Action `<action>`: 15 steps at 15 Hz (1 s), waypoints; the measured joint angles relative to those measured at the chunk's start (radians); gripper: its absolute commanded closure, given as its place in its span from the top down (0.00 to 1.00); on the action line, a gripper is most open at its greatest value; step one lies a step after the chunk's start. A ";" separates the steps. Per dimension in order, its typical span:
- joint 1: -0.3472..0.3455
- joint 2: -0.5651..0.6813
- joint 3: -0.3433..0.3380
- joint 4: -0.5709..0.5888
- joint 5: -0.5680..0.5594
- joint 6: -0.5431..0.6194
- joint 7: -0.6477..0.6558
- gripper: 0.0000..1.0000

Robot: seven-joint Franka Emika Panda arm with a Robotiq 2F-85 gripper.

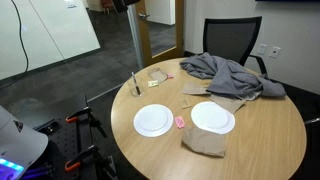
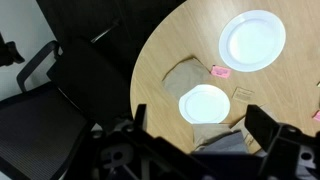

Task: Take the pen out of the glass and put it on the table

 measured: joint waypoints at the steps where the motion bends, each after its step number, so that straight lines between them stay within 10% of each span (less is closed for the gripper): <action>1: 0.000 0.000 0.000 0.000 0.000 0.000 0.000 1.00; 15: 0.044 0.011 0.018 -0.030 0.000 0.030 -0.004 1.00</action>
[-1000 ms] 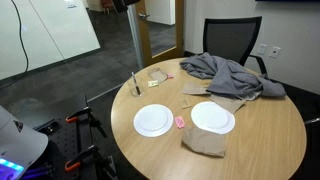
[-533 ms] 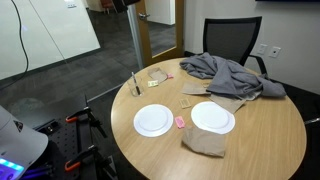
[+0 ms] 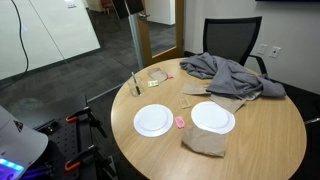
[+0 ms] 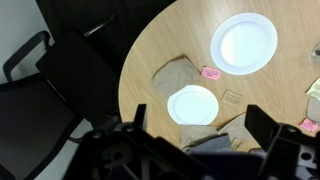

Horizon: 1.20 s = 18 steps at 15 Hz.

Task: Take the pen out of the glass and put it on the table

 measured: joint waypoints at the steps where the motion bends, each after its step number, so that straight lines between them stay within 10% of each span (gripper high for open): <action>1: 0.014 0.002 0.005 -0.012 0.000 0.019 -0.005 1.00; 18: 0.328 0.307 0.045 -0.092 0.120 0.334 -0.499 1.00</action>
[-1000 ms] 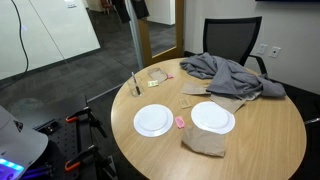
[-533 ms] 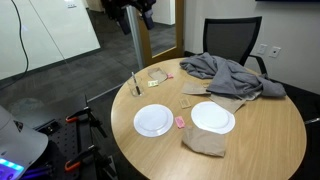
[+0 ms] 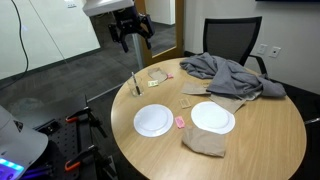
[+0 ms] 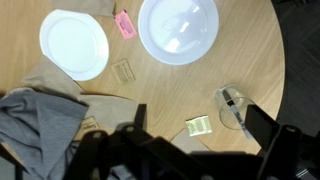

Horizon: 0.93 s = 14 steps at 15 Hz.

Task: Take the pen out of the glass and put it on the table

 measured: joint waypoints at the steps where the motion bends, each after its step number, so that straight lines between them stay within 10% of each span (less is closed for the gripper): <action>1: 0.008 0.028 0.010 0.004 0.018 0.006 -0.041 1.00; 14: 0.016 0.280 0.158 0.064 0.183 0.017 -0.486 1.00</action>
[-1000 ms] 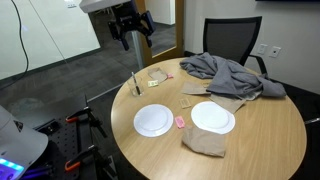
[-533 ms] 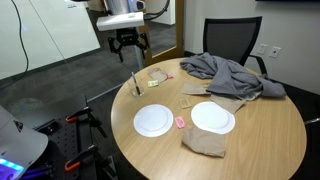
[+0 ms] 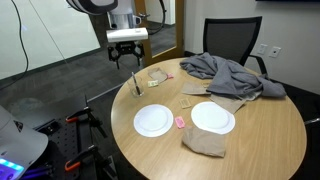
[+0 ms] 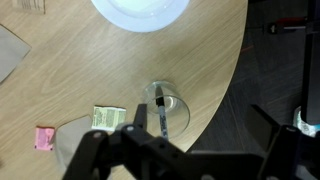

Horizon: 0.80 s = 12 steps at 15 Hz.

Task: Take the pen out of the glass and put it on the table

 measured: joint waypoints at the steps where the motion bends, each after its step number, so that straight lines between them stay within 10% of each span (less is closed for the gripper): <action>1: -0.003 0.012 0.008 0.000 0.010 0.017 0.000 1.00; 12: -0.050 0.075 0.114 -0.110 0.292 0.307 -0.090 1.00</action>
